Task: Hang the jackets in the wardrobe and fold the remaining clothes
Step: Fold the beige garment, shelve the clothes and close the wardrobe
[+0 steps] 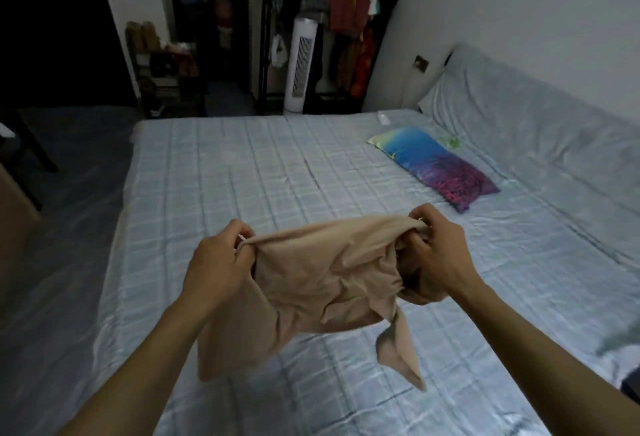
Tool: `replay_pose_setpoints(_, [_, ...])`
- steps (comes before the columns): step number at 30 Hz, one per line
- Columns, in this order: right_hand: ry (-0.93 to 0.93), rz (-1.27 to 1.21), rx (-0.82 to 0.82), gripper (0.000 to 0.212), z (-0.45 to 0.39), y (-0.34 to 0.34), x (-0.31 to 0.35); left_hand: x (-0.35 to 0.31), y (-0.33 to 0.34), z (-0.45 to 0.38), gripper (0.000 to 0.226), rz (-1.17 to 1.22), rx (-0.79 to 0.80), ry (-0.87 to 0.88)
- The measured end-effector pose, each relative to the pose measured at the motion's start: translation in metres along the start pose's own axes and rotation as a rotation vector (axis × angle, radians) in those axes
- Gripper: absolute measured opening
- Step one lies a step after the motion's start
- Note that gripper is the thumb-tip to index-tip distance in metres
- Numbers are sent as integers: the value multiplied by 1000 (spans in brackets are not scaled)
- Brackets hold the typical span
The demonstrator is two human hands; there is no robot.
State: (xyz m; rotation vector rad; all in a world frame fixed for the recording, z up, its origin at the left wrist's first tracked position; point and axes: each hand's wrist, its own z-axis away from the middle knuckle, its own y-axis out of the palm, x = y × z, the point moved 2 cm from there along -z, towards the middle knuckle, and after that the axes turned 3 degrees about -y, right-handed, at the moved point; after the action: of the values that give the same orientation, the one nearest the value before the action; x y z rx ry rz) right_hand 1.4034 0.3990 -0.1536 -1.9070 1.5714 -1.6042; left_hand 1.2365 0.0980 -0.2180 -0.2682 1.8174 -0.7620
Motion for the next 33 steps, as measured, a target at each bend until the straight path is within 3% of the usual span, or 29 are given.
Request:
replay_pose_setpoints(8, [-27,21,55,20,72,-49,-32,-37,-8,67,21,-246,42,114])
replay_pose_setpoints(12, [-46,27,116,18,115,-66,-66,-58,5,111,15,-311,55,145])
replay_pose_setpoints(21, [-29,-134,241,23,185,-94,-124,-95,46,208,12,-344,66,70])
replay_pose_setpoints(33, [63,-134,332,15,137,-43,-146,-36,81,154,17,-308,102,-84])
